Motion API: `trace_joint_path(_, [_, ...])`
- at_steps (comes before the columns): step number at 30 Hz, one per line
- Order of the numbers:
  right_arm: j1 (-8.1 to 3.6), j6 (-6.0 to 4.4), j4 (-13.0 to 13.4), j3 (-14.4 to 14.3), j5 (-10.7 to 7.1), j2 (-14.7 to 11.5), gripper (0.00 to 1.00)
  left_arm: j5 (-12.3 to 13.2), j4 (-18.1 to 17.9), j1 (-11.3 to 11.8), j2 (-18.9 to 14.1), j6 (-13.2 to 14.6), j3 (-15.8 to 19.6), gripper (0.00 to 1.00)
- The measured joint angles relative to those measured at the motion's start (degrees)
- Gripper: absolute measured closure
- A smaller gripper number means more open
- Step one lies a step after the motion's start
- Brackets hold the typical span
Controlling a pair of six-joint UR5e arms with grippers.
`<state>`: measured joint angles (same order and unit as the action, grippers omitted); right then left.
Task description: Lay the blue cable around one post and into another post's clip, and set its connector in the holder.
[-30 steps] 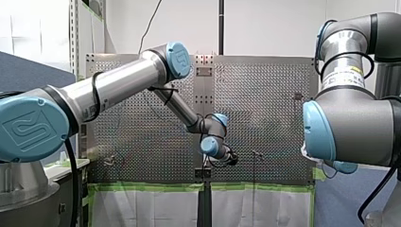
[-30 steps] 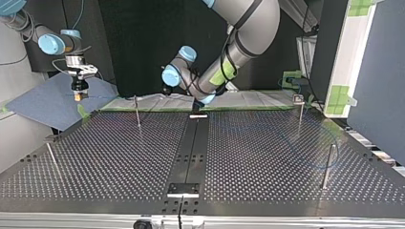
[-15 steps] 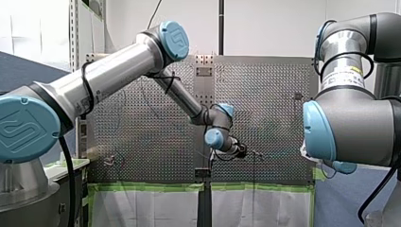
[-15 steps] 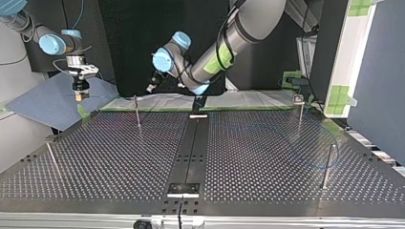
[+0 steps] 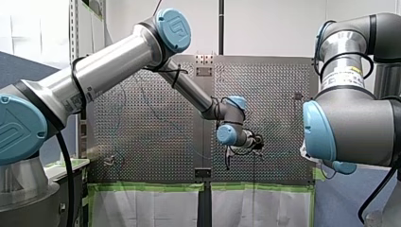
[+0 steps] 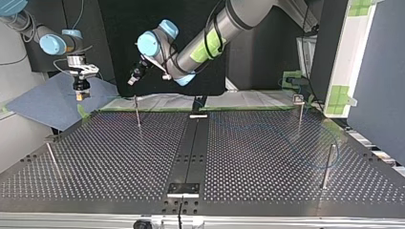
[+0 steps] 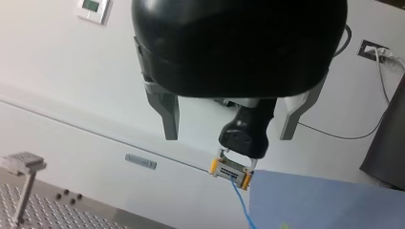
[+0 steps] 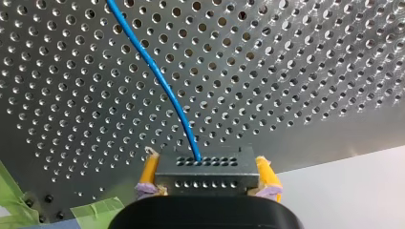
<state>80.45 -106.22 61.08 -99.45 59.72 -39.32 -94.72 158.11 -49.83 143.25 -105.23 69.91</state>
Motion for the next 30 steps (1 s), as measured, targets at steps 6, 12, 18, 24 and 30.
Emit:
trace_joint_path(6, [0.00,-0.22,0.01,0.00,-0.13,0.05,1.00,-2.58,2.32,-0.43,2.54,-2.63,-2.55,0.00])
trace_joint_path(12, [-0.01,-0.43,0.04,0.01,-0.63,0.06,1.00,-5.11,4.81,-0.06,5.08,-5.15,-5.09,0.00])
trace_joint_path(18, [-0.01,-0.42,-0.06,0.01,-0.72,0.10,1.00,-7.99,7.72,0.32,7.96,-7.00,-7.97,0.00])
trace_joint_path(24, [0.08,-0.44,-0.07,0.02,-0.73,0.15,1.00,-10.78,10.48,0.08,10.70,-5.05,-10.76,0.00])
trace_joint_path(30, [0.23,-0.48,-0.02,0.01,-0.73,0.15,1.00,-13.63,13.36,-0.40,11.65,-3.25,-13.61,0.00])
